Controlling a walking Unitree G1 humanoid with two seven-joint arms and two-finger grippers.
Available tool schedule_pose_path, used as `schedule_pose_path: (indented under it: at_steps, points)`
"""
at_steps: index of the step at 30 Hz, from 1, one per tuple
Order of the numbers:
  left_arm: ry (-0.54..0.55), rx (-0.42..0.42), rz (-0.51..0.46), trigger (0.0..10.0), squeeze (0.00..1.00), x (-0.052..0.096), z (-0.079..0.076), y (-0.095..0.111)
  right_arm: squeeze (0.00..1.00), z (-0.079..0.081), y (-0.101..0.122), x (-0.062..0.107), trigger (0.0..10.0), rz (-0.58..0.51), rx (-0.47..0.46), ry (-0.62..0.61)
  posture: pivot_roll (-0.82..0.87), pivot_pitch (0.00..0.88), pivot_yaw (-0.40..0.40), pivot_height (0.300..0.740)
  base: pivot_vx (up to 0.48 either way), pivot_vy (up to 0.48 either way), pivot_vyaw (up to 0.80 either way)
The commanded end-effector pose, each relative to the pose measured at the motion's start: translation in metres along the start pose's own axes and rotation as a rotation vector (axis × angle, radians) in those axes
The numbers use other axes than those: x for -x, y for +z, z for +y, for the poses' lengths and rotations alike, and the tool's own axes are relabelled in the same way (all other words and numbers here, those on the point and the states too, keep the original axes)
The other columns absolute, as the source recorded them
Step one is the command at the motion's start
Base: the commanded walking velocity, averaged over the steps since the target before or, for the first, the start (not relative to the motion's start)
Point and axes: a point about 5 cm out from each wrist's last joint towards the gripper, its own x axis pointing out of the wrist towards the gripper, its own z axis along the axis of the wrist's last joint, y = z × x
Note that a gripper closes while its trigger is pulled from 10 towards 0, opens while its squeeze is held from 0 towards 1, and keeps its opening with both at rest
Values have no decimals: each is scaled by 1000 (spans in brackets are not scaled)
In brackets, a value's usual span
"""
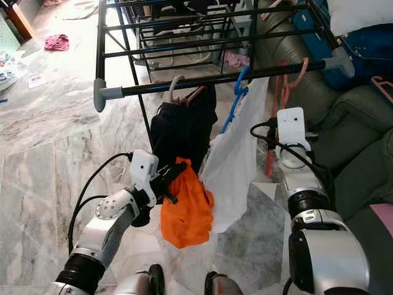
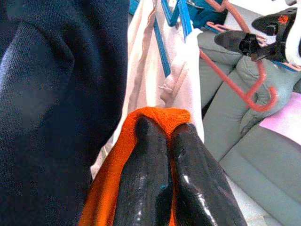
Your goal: Hang hanger
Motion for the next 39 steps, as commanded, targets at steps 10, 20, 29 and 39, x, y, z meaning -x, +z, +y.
schedule_pose_path:
  at_steps: [10,20,29,39]
  points:
    - [-17,-7,20,10000,0,-2,-2,-2,0,-3,11,-1,10000,-68,5,9,25,226,41,740,0,0,0]
    - [-24,-6,30,10000,0,-3,-4,-5,0,21,13,1,3922,-44,-90,144,30,227,43,740,0,0,0]
    - [-22,-8,41,10000,0,-1,-3,-6,0,33,-8,7,0,59,-154,177,39,227,44,740,0,0,0]
    - [-25,-11,44,10000,0,-3,-3,-6,0,18,-16,6,0,56,-78,107,24,222,49,740,0,0,0]
